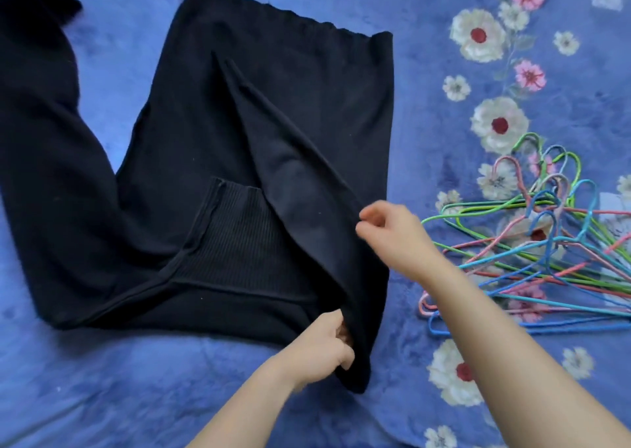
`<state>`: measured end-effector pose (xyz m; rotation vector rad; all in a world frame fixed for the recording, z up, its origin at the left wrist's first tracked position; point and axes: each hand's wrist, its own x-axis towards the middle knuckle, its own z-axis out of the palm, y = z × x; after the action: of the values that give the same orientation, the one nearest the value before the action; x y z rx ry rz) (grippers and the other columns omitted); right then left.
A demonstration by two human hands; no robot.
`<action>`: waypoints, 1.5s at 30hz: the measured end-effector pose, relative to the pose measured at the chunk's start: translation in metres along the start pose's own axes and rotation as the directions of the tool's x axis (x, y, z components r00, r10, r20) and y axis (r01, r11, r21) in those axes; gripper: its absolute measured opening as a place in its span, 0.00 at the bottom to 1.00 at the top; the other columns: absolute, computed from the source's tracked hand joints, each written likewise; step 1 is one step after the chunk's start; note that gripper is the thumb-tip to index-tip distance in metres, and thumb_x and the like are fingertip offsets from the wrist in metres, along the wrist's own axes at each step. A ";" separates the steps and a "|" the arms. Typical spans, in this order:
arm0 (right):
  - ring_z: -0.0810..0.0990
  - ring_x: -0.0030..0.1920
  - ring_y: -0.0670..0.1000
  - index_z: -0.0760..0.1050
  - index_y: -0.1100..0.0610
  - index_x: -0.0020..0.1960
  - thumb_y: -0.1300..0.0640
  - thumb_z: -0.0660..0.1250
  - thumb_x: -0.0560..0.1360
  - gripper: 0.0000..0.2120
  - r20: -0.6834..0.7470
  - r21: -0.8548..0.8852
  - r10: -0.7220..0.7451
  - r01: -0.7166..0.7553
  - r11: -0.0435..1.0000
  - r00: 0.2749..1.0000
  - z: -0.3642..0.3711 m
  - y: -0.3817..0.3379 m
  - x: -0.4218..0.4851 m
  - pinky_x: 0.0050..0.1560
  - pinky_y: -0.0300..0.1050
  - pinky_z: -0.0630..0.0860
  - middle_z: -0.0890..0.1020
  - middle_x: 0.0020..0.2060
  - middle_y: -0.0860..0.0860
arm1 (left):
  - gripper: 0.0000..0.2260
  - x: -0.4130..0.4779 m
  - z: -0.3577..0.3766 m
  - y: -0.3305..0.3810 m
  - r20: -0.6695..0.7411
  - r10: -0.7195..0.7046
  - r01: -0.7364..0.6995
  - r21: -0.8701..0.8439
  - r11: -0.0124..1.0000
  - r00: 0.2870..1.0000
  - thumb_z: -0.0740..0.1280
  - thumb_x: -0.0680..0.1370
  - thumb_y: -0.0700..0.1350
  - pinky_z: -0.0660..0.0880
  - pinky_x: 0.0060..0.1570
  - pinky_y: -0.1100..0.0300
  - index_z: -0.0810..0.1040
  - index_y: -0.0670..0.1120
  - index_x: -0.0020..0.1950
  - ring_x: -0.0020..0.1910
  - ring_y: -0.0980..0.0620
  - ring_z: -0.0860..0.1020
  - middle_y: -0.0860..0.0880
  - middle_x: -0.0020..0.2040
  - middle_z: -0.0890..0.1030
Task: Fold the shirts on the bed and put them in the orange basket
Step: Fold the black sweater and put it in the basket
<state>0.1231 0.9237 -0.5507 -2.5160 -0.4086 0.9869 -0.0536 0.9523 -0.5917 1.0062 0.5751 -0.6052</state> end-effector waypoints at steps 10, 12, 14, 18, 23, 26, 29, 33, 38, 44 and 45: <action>0.74 0.42 0.50 0.71 0.49 0.41 0.49 0.66 0.72 0.05 0.281 -0.225 -0.142 0.209 0.952 0.949 0.047 0.022 -0.042 0.42 0.44 0.70 0.74 0.35 0.45 | 0.23 -0.025 -0.085 0.064 -0.239 -0.021 -0.057 -0.317 0.947 0.971 0.62 0.62 0.38 0.75 0.54 0.57 0.78 0.45 0.57 0.56 0.52 0.80 0.48 0.55 0.83; 0.74 0.43 0.53 0.69 0.50 0.43 0.48 0.64 0.72 0.07 0.415 -0.307 -0.111 0.254 0.917 0.903 0.057 0.022 -0.052 0.40 0.44 0.68 0.75 0.38 0.47 | 0.14 -0.018 -0.097 0.082 -0.298 -0.038 -0.039 -0.248 0.968 0.954 0.67 0.71 0.42 0.76 0.52 0.56 0.78 0.44 0.56 0.56 0.51 0.80 0.47 0.57 0.82; 0.72 0.43 0.54 0.67 0.51 0.45 0.49 0.63 0.73 0.07 0.458 -0.366 -0.088 0.277 0.888 0.885 0.061 0.022 -0.058 0.39 0.44 0.66 0.74 0.40 0.48 | 0.07 -0.009 -0.100 0.095 -0.327 -0.026 -0.007 -0.098 0.995 0.945 0.65 0.77 0.43 0.77 0.51 0.56 0.78 0.46 0.54 0.54 0.51 0.81 0.50 0.55 0.83; 0.70 0.41 0.56 0.67 0.54 0.40 0.49 0.63 0.73 0.10 0.549 -0.502 0.019 0.311 0.807 0.836 0.058 0.019 -0.066 0.38 0.45 0.66 0.71 0.36 0.51 | 0.08 0.001 -0.101 0.101 -0.498 0.019 -0.049 -0.048 0.998 0.867 0.63 0.77 0.35 0.80 0.42 0.60 0.79 0.41 0.52 0.48 0.49 0.82 0.44 0.51 0.84; 0.73 0.28 0.50 0.78 0.58 0.38 0.53 0.65 0.71 0.10 0.762 -0.442 0.229 0.228 0.868 0.605 0.058 0.020 -0.073 0.30 0.40 0.71 0.77 0.28 0.52 | 0.11 -0.007 -0.100 0.087 -0.475 -0.025 -0.062 -0.166 0.984 0.880 0.61 0.77 0.34 0.78 0.43 0.59 0.75 0.46 0.38 0.40 0.53 0.82 0.50 0.42 0.84; 0.77 0.27 0.48 0.77 0.58 0.33 0.57 0.61 0.71 0.10 0.748 -0.259 0.229 -0.044 0.965 0.623 0.047 0.014 -0.062 0.33 0.38 0.75 0.81 0.31 0.54 | 0.06 -0.010 -0.103 0.083 -0.460 -0.017 -0.045 -0.124 0.991 0.888 0.63 0.76 0.35 0.79 0.43 0.60 0.77 0.44 0.44 0.39 0.52 0.81 0.48 0.43 0.84; 0.75 0.27 0.47 0.75 0.60 0.32 0.57 0.63 0.71 0.11 0.338 0.039 0.137 -0.159 0.986 0.931 0.041 0.000 -0.041 0.34 0.41 0.75 0.80 0.28 0.54 | 0.08 -0.013 -0.115 0.085 -0.509 -0.048 -0.046 -0.171 0.984 0.859 0.63 0.76 0.35 0.80 0.48 0.56 0.79 0.42 0.53 0.44 0.50 0.82 0.47 0.47 0.84; 0.72 0.33 0.46 0.75 0.53 0.41 0.56 0.62 0.74 0.05 0.000 0.163 0.064 -0.063 0.985 0.998 0.048 -0.036 -0.018 0.33 0.39 0.69 0.80 0.34 0.50 | 0.09 -0.010 -0.131 0.107 -0.533 -0.025 -0.110 -0.220 0.969 0.845 0.65 0.77 0.39 0.79 0.50 0.56 0.79 0.43 0.56 0.51 0.49 0.82 0.45 0.52 0.83; 0.76 0.38 0.49 0.70 0.51 0.54 0.57 0.61 0.76 0.07 0.064 0.141 -0.034 0.024 0.990 0.997 0.071 -0.082 0.002 0.42 0.47 0.75 0.79 0.36 0.51 | 0.13 0.014 -0.182 0.161 -0.738 0.030 -0.253 -0.192 0.948 0.675 0.70 0.75 0.44 0.78 0.50 0.58 0.74 0.42 0.57 0.52 0.49 0.80 0.45 0.51 0.80; 0.76 0.41 0.52 0.69 0.53 0.53 0.57 0.60 0.75 0.06 0.041 -0.050 -0.033 0.036 0.998 0.999 0.077 -0.097 0.022 0.45 0.50 0.76 0.77 0.36 0.48 | 0.12 0.037 -0.221 0.196 -0.799 0.279 -0.093 0.272 0.958 0.533 0.67 0.76 0.47 0.74 0.53 0.57 0.76 0.43 0.56 0.52 0.49 0.77 0.50 0.51 0.78; 0.75 0.42 0.52 0.70 0.53 0.53 0.57 0.60 0.75 0.07 -0.003 -0.058 -0.052 0.052 0.997 0.999 0.076 -0.099 0.024 0.46 0.51 0.75 0.77 0.38 0.48 | 0.08 0.037 -0.225 0.200 -0.782 0.319 -0.166 0.273 0.948 0.535 0.66 0.77 0.46 0.76 0.54 0.55 0.78 0.44 0.53 0.52 0.49 0.78 0.49 0.50 0.80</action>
<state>0.0755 1.0400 -0.5691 -2.5450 -0.5057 0.9629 0.0758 1.2271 -0.5928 1.5053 1.2007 0.1382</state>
